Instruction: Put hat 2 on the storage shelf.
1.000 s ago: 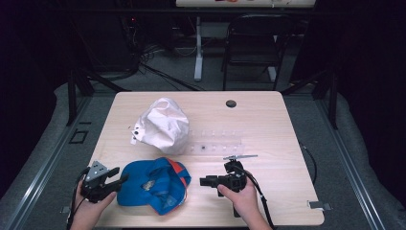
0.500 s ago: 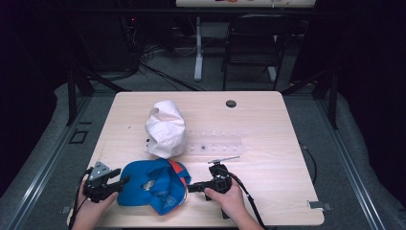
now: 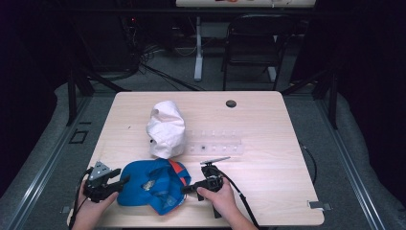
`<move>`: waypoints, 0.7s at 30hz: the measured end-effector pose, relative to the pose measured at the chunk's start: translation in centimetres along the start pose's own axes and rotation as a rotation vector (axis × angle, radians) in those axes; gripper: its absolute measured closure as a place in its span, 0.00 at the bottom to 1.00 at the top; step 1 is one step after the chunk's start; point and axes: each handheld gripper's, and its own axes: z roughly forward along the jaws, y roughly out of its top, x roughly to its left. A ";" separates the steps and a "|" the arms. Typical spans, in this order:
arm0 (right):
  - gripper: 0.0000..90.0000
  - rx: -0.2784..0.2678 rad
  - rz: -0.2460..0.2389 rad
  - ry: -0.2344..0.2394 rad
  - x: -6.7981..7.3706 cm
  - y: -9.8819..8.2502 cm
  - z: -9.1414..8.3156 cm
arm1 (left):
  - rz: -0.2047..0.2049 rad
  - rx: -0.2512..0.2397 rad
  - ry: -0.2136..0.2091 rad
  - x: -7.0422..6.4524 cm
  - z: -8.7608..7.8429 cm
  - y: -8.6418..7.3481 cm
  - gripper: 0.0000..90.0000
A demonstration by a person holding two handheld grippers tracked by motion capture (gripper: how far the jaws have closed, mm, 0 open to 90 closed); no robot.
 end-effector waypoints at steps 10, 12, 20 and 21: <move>0.86 -0.014 0.050 0.055 0.6 0.0 -1.0 | -0.007 0.000 0.006 0.1 0.0 0.0 0.58; 0.86 -0.015 0.054 0.045 0.6 0.0 -1.2 | -0.005 0.000 0.006 0.1 0.0 0.0 0.58; 0.87 -0.043 0.073 0.068 1.0 -0.2 -2.7 | -0.003 -0.001 0.008 0.1 0.0 0.0 0.59; 0.87 -0.048 0.073 0.071 1.0 -0.2 -2.9 | -0.003 -0.001 0.008 0.1 0.0 0.0 0.59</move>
